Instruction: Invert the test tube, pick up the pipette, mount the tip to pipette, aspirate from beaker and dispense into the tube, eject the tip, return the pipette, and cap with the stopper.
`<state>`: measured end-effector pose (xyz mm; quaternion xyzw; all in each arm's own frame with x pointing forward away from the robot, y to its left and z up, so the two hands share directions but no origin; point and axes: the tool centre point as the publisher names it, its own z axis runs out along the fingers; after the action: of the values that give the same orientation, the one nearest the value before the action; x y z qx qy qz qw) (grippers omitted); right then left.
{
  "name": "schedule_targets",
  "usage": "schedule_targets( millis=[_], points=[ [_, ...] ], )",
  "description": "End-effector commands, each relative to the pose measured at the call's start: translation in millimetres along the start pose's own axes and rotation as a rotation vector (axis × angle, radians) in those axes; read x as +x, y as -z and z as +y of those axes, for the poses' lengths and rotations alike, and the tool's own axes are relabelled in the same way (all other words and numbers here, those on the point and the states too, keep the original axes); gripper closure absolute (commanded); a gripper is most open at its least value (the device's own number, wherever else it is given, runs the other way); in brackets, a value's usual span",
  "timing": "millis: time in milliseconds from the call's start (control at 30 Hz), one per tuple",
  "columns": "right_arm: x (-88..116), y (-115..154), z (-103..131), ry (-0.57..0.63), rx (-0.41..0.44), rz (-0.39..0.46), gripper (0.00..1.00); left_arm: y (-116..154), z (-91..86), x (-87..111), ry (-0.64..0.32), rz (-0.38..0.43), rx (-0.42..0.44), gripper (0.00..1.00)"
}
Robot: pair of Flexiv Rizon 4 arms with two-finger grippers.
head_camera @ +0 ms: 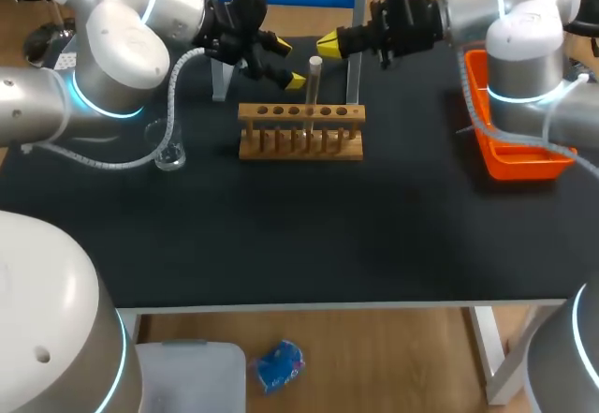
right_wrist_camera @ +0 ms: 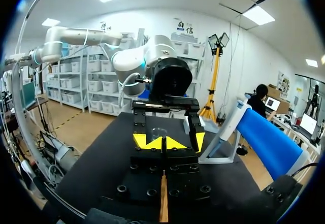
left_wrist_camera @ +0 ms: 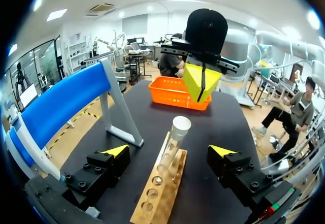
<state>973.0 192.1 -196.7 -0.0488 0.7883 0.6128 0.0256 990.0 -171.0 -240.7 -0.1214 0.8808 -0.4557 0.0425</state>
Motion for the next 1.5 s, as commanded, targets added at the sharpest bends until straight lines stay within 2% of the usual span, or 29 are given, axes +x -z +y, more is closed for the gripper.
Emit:
schedule_targets(
  millis=[33,333,800,1500],
  points=[
    [-9.2,-6.7,-5.3,0.003,-0.02,0.024,1.0,0.2,0.6,0.4,0.0,-0.001,0.002,0.0],
    [-10.2,-14.8,-8.8,-0.015,-0.084,0.057,1.0,0.2,0.6,0.4,0.0,-0.001,0.002,0.0],
    [-9.1,-16.4,-13.7,-0.023,-0.135,0.083,1.0,0.2,0.6,0.4,0.0,-0.001,0.002,0.0],
    [-15.6,-22.3,-19.6,-0.021,-0.16,0.122,1.0,0.2,0.6,0.4,0.0,-0.001,0.002,0.0]
  ],
)
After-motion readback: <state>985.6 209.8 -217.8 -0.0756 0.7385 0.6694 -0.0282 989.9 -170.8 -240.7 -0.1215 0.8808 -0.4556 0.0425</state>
